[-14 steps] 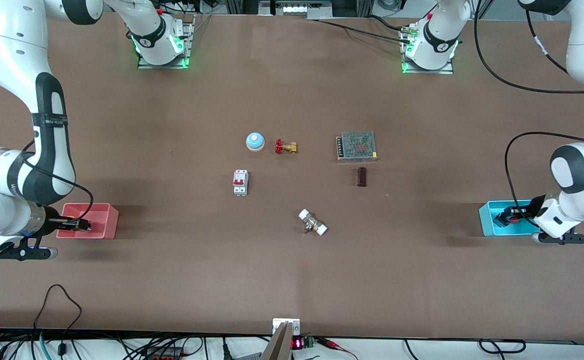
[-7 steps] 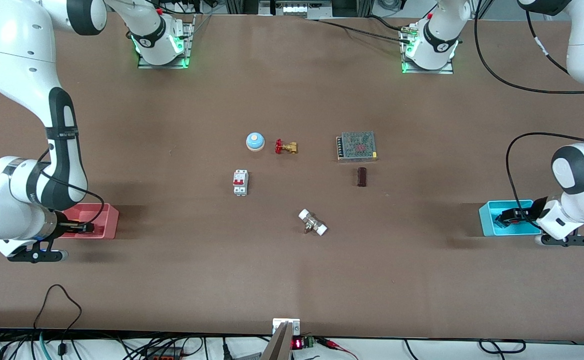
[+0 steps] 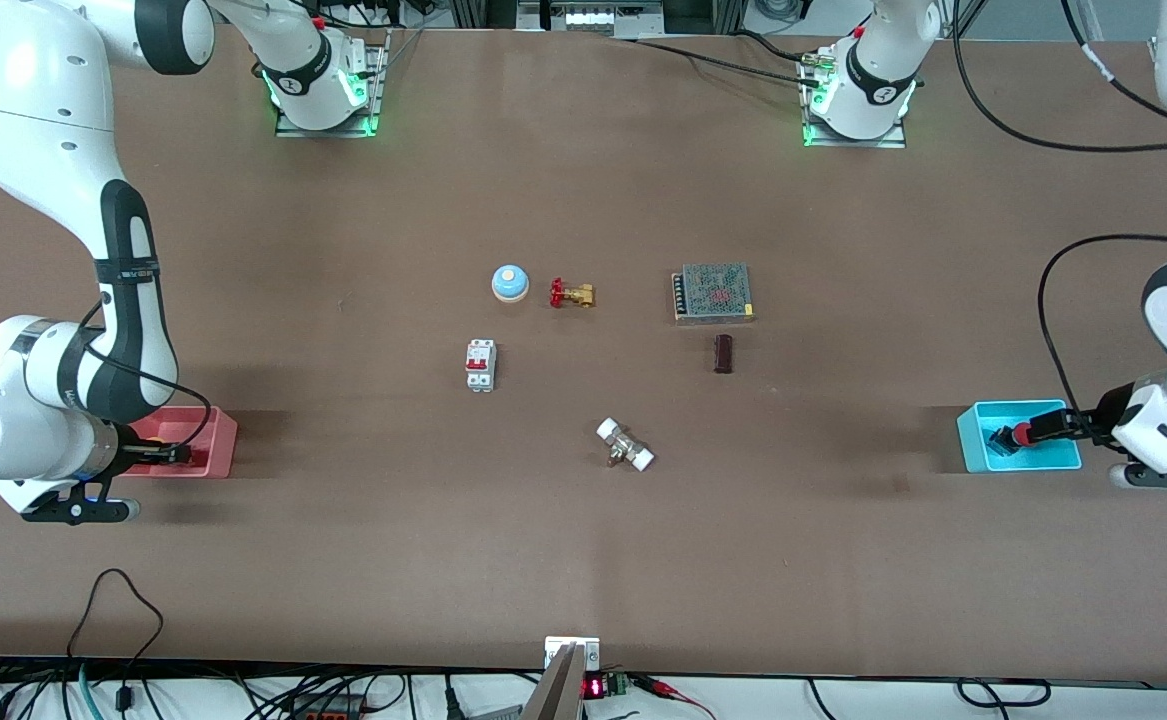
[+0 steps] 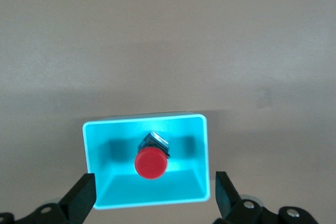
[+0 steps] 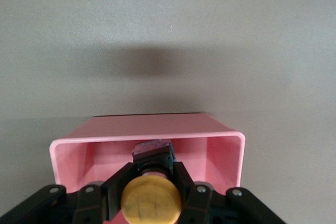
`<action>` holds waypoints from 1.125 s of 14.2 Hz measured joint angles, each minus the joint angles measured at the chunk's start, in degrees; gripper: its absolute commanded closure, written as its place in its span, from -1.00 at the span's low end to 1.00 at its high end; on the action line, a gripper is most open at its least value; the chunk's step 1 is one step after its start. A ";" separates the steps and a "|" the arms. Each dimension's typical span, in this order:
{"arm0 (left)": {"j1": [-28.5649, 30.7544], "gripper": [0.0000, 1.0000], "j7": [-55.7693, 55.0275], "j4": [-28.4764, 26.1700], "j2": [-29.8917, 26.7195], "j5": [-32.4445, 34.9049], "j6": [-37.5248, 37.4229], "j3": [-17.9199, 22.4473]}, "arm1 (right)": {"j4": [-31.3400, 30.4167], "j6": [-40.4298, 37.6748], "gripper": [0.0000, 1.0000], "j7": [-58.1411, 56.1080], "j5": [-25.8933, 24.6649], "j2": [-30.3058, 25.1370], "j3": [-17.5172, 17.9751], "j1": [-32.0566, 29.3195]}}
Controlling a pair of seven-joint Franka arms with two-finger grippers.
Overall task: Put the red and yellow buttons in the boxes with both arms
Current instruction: 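Lower and release the buttons into the boxes with both grippers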
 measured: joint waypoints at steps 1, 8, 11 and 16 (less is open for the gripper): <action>-0.65 -1.00 -1.13 0.00 -1.13 0.00 -1.32 -0.14 | -0.04 0.00 0.35 0.03 0.15 0.03 0.00 0.00; -7.53 -1.00 -10.22 -0.29 -8.82 0.01 -9.11 -0.49 | -0.44 0.05 0.15 0.09 2.44 1.22 0.02 0.00; -8.95 -1.00 -11.91 -2.55 -13.65 0.01 -10.12 -0.53 | -0.45 0.11 -1.00 0.14 2.49 1.28 0.05 -0.01; -9.00 -1.00 -11.95 -8.99 -23.18 0.02 -10.79 -0.66 | -0.20 0.40 -1.00 0.56 2.65 1.22 0.13 0.08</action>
